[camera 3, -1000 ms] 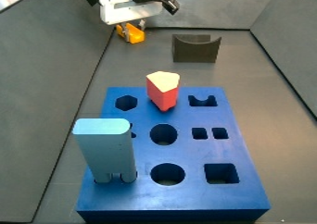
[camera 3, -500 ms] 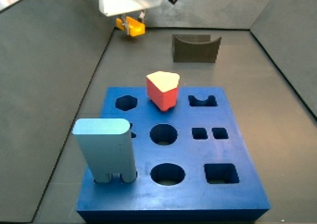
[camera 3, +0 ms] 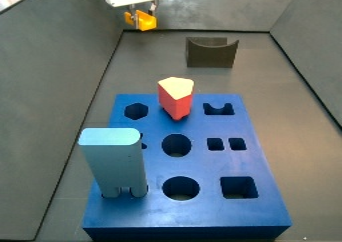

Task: Pick up the arch object. Move up. Place the arch object on the fixture. Regrasp the arch object. Move to above the board. Insert the arch object.
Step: Place the arch object on the fixture.

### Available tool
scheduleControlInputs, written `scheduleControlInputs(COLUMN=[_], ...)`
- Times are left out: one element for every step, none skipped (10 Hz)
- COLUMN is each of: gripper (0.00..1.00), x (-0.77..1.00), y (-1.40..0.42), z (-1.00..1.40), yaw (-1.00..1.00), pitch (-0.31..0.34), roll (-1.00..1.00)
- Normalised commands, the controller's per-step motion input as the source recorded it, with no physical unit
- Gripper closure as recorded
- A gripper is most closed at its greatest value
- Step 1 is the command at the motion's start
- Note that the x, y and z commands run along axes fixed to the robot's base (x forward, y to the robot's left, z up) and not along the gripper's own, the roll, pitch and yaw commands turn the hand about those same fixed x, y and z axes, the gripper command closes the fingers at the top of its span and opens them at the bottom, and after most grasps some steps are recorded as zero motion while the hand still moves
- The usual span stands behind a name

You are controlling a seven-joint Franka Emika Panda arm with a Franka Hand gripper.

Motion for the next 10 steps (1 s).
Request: scheduleControlInputs(gripper=[1.0, 1.0, 1.0, 1.0, 1.0, 1.0, 1.0, 1.0, 1.0, 1.0], x=[-0.01, -0.01, -0.02, -0.02, -0.02, -0.03, -0.03, -0.03, -0.03, -0.03], y=[0.0, 0.0, 0.0, 0.0, 0.0, 0.0, 0.0, 0.0, 0.0, 0.0], z=[1.0, 1.0, 1.0, 1.0, 1.0, 1.0, 1.0, 1.0, 1.0, 1.0], yaw=[0.01, 0.0, -0.01, -0.01, -0.01, 0.0, 0.01, 0.02, 0.03, 0.03], pitch=[0.028, 0.047, 0.079, 0.098, 0.116, 0.129, 0.136, 0.136, 0.132, 0.133], roll=[0.02, 0.03, 0.05, 0.07, 0.08, 0.09, 0.11, 0.11, 0.12, 0.12])
